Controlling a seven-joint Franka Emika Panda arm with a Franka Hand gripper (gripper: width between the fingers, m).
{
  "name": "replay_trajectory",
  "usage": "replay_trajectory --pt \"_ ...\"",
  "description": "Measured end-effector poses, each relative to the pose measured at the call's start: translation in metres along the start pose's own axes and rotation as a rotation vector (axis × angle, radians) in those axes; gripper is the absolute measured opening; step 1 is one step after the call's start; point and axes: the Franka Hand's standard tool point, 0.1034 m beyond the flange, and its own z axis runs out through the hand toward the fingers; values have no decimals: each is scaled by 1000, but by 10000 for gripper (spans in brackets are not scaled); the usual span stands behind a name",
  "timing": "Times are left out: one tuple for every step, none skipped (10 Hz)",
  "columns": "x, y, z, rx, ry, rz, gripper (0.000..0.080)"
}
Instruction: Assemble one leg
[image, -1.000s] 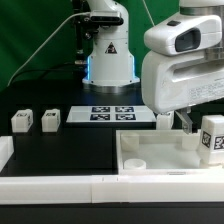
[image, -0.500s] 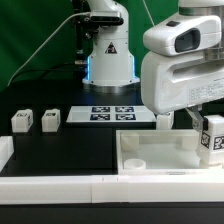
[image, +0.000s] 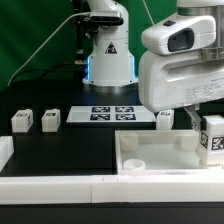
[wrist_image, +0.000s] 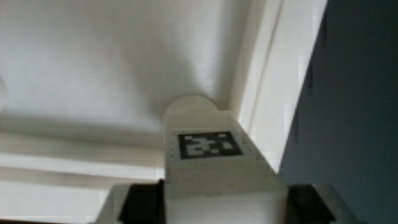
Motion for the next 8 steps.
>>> replay_trajectory --pt "0 -1 0 0 0 104 295" --pt "0 -2 0 0 0 194 295" --pt "0 -2 0 1 0 265 297" --pt "0 -3 0 1 0 383 297" --pt "0 -3 0 1 0 464 297" --pt "0 -3 0 2 0 526 297" --pt "0 -4 1 3 -1 658 297" --pt "0 -4 1 3 -1 739 297"
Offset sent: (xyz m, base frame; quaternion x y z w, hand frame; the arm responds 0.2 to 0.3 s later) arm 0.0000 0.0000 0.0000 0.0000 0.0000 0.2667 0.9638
